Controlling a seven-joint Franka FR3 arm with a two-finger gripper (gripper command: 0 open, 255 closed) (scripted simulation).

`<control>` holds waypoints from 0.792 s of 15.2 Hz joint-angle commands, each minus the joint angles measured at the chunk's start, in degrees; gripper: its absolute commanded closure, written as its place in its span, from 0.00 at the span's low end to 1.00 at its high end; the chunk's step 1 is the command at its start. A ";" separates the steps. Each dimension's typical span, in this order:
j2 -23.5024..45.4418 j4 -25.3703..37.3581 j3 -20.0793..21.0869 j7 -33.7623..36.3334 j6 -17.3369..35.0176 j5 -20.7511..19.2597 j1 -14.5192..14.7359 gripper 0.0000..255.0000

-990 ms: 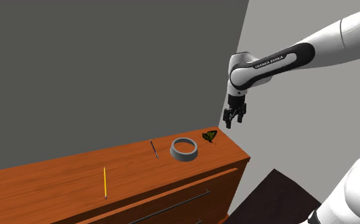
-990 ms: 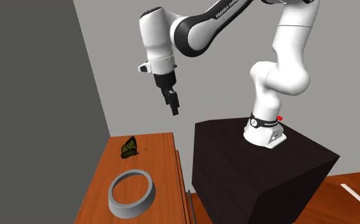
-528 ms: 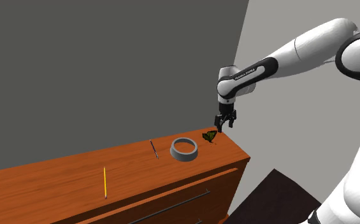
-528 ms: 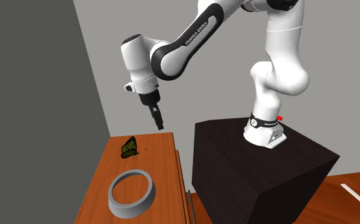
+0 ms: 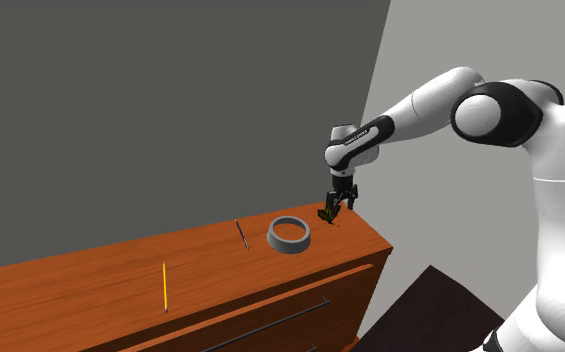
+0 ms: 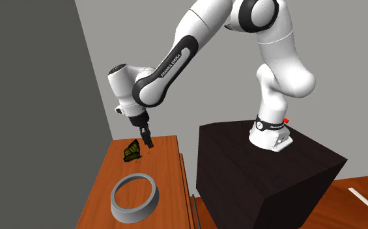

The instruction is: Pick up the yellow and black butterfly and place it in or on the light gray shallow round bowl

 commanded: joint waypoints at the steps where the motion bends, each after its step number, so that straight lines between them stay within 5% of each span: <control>1: 4.41 4.07 0.08 -0.30 -0.11 0.49 -0.57 0.00; 5: 12.72 12.48 0.27 -0.77 -0.99 1.22 -1.72 0.00; 12: 15.28 10.85 0.42 -0.87 3.20 1.39 -1.90 0.00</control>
